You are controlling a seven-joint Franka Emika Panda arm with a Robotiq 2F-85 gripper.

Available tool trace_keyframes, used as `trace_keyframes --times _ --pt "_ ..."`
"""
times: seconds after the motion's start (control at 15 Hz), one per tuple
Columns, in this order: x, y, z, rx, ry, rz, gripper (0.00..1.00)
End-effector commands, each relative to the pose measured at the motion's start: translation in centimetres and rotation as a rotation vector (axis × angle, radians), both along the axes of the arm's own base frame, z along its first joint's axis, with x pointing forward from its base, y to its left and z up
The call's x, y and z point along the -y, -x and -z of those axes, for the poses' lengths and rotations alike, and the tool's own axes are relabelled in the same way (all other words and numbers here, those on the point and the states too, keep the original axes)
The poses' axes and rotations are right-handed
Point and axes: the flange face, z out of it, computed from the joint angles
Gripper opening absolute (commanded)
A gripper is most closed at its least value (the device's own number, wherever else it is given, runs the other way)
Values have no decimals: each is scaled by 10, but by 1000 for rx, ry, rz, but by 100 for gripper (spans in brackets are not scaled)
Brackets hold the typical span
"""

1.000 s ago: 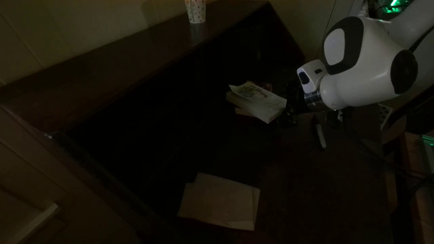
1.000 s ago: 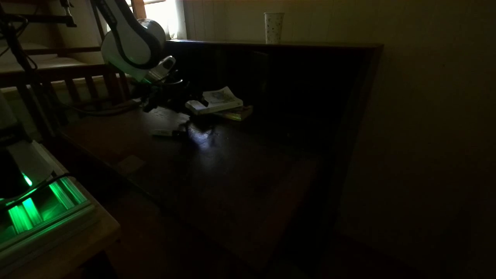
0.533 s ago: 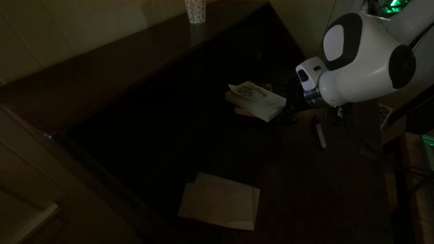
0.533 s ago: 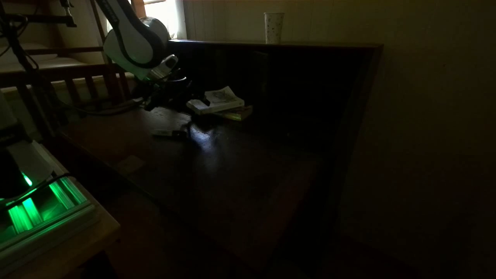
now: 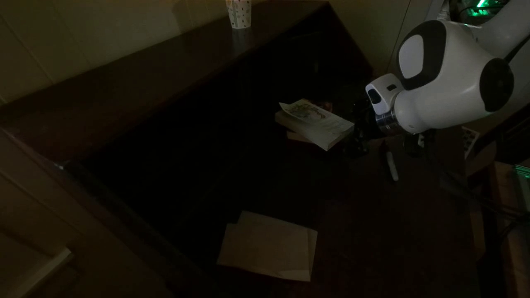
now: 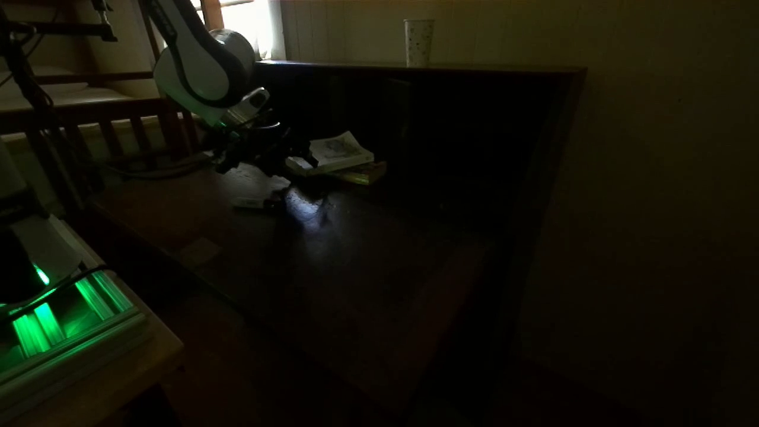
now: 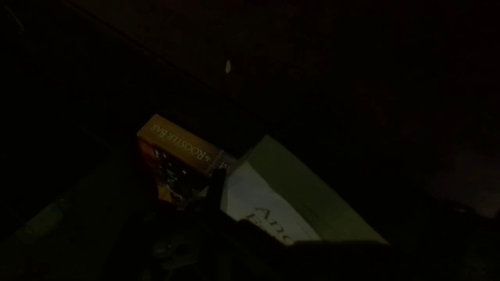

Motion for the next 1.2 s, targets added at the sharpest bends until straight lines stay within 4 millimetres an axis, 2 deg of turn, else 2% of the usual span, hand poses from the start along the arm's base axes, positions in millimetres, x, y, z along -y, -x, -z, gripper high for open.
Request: trace_keyframes --times 0.0,0.13,0.53,0.8,1.13 --pt "0 0 0 0 0 0 100" --pt "-11 2 -2 -19 -21 -11 100" --pt "-36 1 -16 80 53 -8 100" --pt "-54 -7 -12 77 88 26 100" --pt "-65 -22 -8 30 140 20 100"
